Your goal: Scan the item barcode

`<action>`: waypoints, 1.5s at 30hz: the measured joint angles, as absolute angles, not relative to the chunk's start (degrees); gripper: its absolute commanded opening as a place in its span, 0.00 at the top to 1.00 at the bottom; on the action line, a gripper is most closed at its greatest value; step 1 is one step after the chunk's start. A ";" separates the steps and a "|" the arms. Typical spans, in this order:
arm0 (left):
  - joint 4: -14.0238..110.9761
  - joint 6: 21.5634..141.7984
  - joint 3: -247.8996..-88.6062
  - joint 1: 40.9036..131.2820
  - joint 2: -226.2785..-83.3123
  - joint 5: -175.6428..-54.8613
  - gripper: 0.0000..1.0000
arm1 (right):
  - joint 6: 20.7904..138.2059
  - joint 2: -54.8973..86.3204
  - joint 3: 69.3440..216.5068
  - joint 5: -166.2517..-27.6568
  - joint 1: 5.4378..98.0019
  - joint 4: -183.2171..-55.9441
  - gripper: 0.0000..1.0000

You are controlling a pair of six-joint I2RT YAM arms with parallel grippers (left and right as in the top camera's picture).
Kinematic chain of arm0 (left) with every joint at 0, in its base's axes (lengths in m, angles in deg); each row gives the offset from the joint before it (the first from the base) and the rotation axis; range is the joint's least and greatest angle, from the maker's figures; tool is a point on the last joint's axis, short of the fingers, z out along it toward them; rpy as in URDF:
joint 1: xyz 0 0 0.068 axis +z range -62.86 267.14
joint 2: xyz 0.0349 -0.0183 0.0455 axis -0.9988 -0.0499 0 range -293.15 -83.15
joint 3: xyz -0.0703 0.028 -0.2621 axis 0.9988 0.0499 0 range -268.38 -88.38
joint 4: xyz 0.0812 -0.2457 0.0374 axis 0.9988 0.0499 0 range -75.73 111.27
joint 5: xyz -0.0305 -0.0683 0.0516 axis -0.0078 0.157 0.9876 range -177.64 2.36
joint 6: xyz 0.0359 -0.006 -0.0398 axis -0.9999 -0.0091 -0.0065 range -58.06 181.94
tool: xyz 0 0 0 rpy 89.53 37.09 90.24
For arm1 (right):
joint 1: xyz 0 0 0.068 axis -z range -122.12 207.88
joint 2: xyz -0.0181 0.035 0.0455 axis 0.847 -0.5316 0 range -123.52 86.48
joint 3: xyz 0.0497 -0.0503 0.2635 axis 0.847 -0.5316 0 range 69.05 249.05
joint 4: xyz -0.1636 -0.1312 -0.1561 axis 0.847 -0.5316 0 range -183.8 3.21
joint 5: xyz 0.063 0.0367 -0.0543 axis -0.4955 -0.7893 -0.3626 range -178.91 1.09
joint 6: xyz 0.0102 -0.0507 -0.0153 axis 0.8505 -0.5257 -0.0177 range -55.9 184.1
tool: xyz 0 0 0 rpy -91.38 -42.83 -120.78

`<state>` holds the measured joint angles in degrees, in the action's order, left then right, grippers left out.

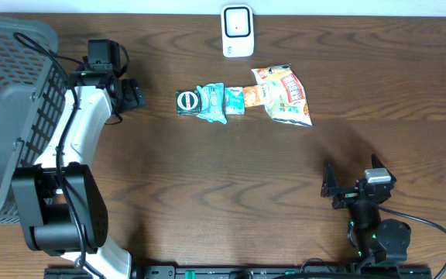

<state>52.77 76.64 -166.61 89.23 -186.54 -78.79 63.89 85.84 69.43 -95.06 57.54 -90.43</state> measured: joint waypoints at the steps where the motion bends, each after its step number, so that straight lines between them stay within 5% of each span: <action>1: 52.77 76.64 -166.61 89.23 -186.54 -78.79 0.02 | 63.89 85.84 69.43 -95.06 57.54 -90.43 0.01; 27: 52.77 76.64 -166.61 89.23 -186.54 -78.79 0.02 | 64.33 85.84 69.43 -95.39 57.54 -90.39 0.01; 38: 52.79 76.64 -166.61 89.23 -186.54 -79.21 0.02 | 92.81 85.80 69.41 -109.34 57.54 -78.89 0.01; 45: 52.79 76.64 -166.61 89.23 -186.54 -79.65 0.02 | 108.74 85.75 69.45 -110.17 57.54 -58.68 0.01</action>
<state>52.79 76.64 -166.61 89.23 -186.54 -79.65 108.74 85.75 69.45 -110.17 57.54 -58.68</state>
